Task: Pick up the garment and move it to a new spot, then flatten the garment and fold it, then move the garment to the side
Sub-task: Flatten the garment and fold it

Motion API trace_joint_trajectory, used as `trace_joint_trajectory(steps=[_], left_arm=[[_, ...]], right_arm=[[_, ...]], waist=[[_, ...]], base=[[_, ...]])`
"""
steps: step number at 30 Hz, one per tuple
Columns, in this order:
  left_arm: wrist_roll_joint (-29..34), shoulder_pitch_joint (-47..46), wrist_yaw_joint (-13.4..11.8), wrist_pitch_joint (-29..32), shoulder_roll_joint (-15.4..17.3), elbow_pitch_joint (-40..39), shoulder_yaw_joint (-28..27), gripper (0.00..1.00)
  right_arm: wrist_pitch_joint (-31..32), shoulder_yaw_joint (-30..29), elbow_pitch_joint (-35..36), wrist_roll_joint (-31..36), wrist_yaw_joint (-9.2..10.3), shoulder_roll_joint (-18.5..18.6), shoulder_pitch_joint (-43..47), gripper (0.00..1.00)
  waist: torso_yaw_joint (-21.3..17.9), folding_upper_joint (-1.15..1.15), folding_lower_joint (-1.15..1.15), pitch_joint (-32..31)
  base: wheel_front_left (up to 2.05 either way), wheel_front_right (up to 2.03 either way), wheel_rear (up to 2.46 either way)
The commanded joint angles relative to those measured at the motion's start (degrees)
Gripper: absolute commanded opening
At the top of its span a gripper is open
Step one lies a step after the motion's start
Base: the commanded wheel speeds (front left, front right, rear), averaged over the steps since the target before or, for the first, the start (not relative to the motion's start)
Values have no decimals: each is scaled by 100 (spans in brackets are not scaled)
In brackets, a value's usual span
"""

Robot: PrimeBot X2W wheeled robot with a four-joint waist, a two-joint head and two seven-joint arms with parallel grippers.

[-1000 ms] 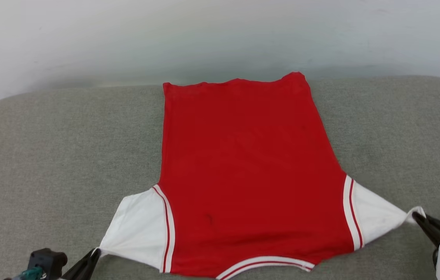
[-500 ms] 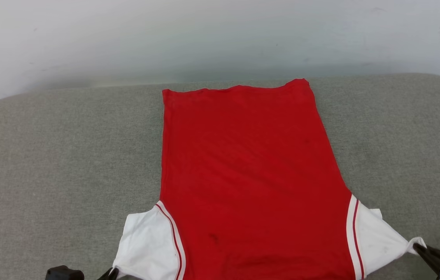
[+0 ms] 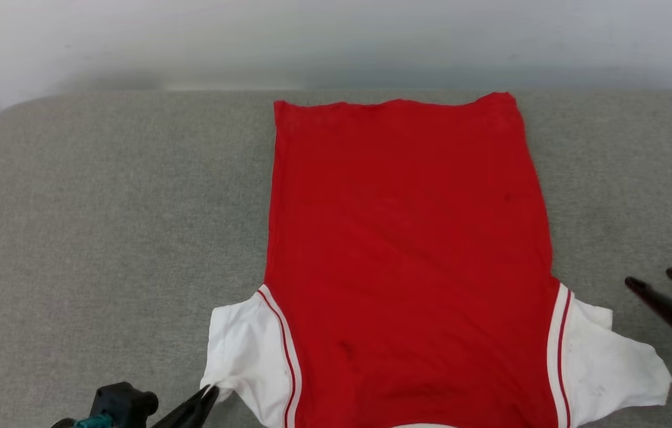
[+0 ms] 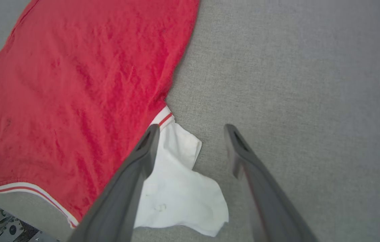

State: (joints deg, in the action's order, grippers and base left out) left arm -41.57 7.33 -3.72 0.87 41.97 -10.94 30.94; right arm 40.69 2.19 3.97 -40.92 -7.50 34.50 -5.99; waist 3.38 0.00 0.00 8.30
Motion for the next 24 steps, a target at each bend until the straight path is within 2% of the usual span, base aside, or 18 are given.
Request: trace_joint_trajectory(steps=[1,4,8,13,17,24], left_arm=[[49,-141,-38,65,36,-215,-2,0],[76,-247,-42,146,27,-574,16,0],[134,-456,4,232,-45,-927,88,0],[243,-766,131,308,-188,-1248,237,0],[351,-1063,240,350,-341,-1384,354,0],[419,-1388,410,242,-585,-1325,483,0]], right_arm=[[486,-161,28,111,2,-167,-425,100],[1384,-488,-49,316,2,-451,-1233,100],[2289,-771,-407,812,2,-719,-2401,100],[3133,-1099,-1003,1635,2,-839,-3801,100],[3573,-1392,-1452,2286,2,-875,-4692,100],[3833,-1663,-1934,3270,2,-730,-5562,100]], waist=[[283,0,0,405],[565,0,0,819],[975,0,0,1336],[1483,0,0,1920],[1854,0,0,2292],[2356,0,0,2707]], base=[[0,0,0],[0,0,0],[0,0,0],[0,0,0],[0,0,0],[0,0,0]])
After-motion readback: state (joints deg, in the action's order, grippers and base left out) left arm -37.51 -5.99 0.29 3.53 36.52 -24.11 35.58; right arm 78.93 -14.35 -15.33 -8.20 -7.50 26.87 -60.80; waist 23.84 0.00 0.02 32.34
